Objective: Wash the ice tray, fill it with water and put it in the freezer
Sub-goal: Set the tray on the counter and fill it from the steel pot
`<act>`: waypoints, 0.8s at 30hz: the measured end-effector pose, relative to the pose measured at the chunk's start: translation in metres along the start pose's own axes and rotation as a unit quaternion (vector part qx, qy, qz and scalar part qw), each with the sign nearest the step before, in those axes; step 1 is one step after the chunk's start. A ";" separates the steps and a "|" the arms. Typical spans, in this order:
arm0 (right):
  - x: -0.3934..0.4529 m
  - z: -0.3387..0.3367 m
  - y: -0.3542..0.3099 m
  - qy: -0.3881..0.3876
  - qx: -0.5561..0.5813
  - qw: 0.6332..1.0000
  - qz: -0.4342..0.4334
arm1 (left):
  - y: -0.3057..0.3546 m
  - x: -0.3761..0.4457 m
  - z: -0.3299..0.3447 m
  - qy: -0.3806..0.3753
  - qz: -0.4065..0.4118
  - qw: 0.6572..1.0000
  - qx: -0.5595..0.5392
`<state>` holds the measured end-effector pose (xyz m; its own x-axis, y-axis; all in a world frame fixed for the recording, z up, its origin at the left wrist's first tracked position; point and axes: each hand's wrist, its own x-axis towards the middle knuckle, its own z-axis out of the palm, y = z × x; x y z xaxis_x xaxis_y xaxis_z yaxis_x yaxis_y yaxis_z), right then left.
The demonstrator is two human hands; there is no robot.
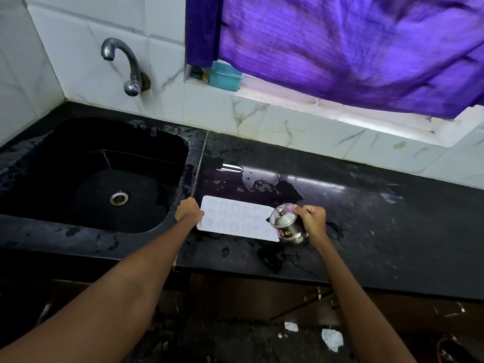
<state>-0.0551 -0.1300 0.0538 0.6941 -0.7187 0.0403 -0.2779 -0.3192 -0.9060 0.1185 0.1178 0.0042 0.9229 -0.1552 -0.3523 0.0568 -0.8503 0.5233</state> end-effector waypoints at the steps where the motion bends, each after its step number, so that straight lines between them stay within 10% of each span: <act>1: -0.001 0.001 0.000 0.000 -0.020 1.000 -0.008 | 0.000 0.000 0.000 -0.001 0.001 1.000 0.000; 24: -0.006 -0.001 -0.017 -0.002 -0.173 0.981 -0.091 | 0.003 -0.006 0.000 0.008 0.003 1.000 0.007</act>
<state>-0.0551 -0.1208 0.0698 0.7556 -0.6284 0.1849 -0.3584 -0.6329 -0.6863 0.1133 0.1167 0.0080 0.9290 -0.1528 -0.3369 0.0460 -0.8559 0.5150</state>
